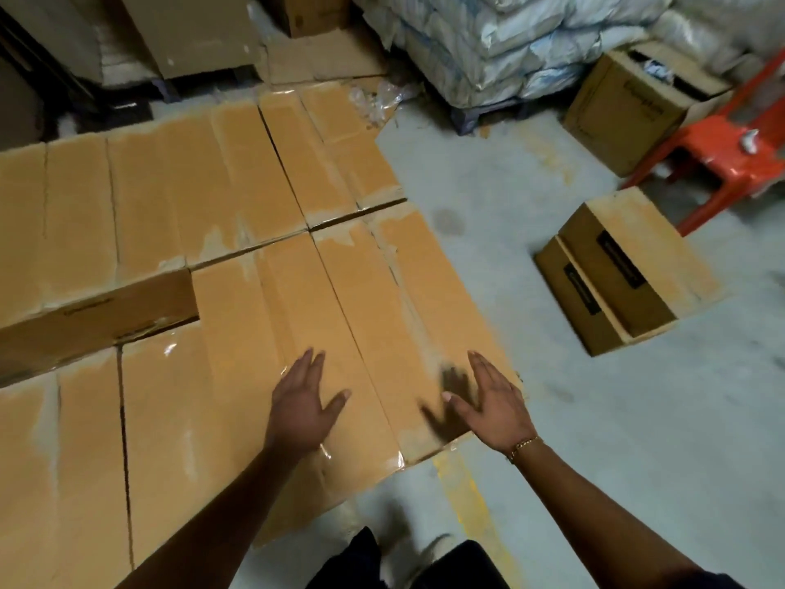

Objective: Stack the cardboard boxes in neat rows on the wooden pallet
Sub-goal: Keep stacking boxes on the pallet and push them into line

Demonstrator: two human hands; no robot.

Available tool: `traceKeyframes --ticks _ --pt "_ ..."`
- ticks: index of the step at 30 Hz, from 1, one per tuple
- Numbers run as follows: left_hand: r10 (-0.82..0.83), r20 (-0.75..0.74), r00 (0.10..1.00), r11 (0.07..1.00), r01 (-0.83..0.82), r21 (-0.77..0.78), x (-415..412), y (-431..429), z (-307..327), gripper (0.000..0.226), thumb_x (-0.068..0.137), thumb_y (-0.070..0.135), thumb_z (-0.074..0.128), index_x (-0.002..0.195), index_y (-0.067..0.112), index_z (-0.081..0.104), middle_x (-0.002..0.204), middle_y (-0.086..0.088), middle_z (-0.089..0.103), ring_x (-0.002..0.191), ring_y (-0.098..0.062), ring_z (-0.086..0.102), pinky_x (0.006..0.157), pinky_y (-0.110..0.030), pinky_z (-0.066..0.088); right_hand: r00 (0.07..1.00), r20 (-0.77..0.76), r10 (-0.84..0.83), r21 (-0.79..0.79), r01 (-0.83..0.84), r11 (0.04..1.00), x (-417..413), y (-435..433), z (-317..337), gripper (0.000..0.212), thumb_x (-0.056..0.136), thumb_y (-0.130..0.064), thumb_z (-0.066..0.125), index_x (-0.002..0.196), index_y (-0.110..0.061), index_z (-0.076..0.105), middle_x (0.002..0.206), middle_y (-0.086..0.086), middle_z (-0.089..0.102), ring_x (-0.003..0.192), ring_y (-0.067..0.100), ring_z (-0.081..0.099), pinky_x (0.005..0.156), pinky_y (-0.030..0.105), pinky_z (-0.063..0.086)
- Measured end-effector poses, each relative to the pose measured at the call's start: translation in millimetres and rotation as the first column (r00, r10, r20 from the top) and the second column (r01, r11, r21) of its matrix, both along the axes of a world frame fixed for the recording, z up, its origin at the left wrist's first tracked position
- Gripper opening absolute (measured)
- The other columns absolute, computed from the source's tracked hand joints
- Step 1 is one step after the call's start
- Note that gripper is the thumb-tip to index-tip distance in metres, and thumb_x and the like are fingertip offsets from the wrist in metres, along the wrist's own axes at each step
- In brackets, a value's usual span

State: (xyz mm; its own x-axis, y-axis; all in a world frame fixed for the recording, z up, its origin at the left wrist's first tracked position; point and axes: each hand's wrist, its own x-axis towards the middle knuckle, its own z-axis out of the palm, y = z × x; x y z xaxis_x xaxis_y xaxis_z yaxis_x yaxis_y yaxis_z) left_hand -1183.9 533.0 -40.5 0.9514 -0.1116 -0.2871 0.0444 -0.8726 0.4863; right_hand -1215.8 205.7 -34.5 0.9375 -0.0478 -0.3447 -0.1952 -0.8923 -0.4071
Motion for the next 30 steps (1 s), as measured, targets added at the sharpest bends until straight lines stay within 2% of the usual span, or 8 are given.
traceKeyframes --ticks 4,7,11,14,16,19,25,30 --pt "-0.060 -0.002 0.998 0.989 0.059 -0.137 25.6 -64.3 22.6 0.076 0.098 0.061 0.053 0.161 0.024 0.032 0.167 0.004 0.029 0.152 -0.019 0.028 0.121 -0.041 0.024 0.990 0.036 -0.134 0.075 0.131 0.989 -5.4 -46.4 25.7 0.109 0.076 -0.091 0.026 0.162 -0.025 0.019 0.167 -0.008 0.023 0.152 0.011 0.023 0.118 0.039 0.026" --pt "-0.097 -0.013 0.995 0.974 0.092 -0.206 39.6 -121.9 33.3 0.069 0.098 0.053 0.059 0.157 0.026 0.039 0.163 0.004 0.037 0.147 -0.020 0.038 0.118 -0.041 0.031 0.969 0.070 -0.239 0.132 0.228 0.965 -12.8 -94.5 40.9 0.091 0.090 -0.076 0.045 0.161 -0.025 0.023 0.165 -0.006 0.028 0.151 0.013 0.028 0.119 0.039 0.028" --pt "-0.133 -0.044 0.990 0.948 0.114 -0.296 55.5 -208.3 39.6 0.064 0.098 0.051 0.060 0.154 0.027 0.043 0.158 0.006 0.042 0.140 -0.017 0.046 0.109 -0.032 0.037 0.932 0.067 -0.356 0.214 0.335 0.918 -27.1 -170.4 50.6 0.081 0.094 -0.065 0.054 0.159 -0.026 0.028 0.162 -0.007 0.034 0.147 0.014 0.035 0.117 0.036 0.032" --pt "-0.149 -0.063 0.987 0.932 0.119 -0.343 59.0 -291.2 42.2 0.063 0.097 0.054 0.058 0.153 0.027 0.045 0.156 0.004 0.044 0.140 -0.017 0.046 0.108 -0.035 0.039 0.877 -0.029 -0.480 0.352 0.458 0.816 -40.8 -242.2 53.5 0.073 0.093 -0.060 0.060 0.155 -0.030 0.037 0.153 -0.010 0.047 0.136 0.010 0.048 0.107 0.029 0.040" --pt "-0.151 -0.082 0.985 0.917 0.109 -0.384 56.3 -348.7 43.4 0.062 0.097 0.055 0.058 0.151 0.027 0.046 0.156 0.003 0.045 0.140 -0.018 0.047 0.110 -0.037 0.040 0.836 -0.073 -0.543 0.414 0.521 0.746 -49.2 -289.5 56.3 0.066 0.093 -0.056 0.064 0.150 -0.030 0.043 0.143 -0.009 0.056 0.129 0.010 0.054 0.102 0.029 0.044" --pt "-0.181 -0.120 0.976 0.891 0.111 -0.440 46.4 -432.6 48.8 0.057 0.100 0.050 0.058 0.151 0.026 0.047 0.155 0.002 0.045 0.140 -0.017 0.047 0.109 -0.035 0.038 0.796 -0.105 -0.596 0.442 0.574 0.689 -67.0 -352.9 61.3 0.060 0.093 -0.055 0.065 0.145 -0.031 0.049 0.134 -0.008 0.062 0.121 0.009 0.059 0.101 0.030 0.048" --pt "-0.254 -0.173 0.952 0.839 0.127 -0.529 43.0 -570.3 62.9 0.054 0.101 0.047 0.059 0.149 0.024 0.050 0.154 0.002 0.047 0.138 -0.015 0.047 0.107 -0.029 0.037 0.720 -0.150 -0.678 0.479 0.653 0.587 -82.1 -461.9 72.3 0.049 0.093 -0.050 0.067 0.136 -0.030 0.057 0.122 -0.013 0.066 0.107 -0.004 0.062 0.084 0.015 0.047" --pt "-0.305 -0.211 0.929 0.840 0.158 -0.519 65.9 -651.4 58.5 0.055 0.102 0.052 0.054 0.150 0.027 0.047 0.155 0.003 0.046 0.141 -0.015 0.045 0.106 -0.028 0.036 0.655 -0.185 -0.733 0.500 0.705 0.504 -64.7 -533.3 65.1 0.044 0.093 -0.048 0.068 0.133 -0.030 0.060 0.123 -0.009 0.067 0.109 0.001 0.062 0.087 0.022 0.047"
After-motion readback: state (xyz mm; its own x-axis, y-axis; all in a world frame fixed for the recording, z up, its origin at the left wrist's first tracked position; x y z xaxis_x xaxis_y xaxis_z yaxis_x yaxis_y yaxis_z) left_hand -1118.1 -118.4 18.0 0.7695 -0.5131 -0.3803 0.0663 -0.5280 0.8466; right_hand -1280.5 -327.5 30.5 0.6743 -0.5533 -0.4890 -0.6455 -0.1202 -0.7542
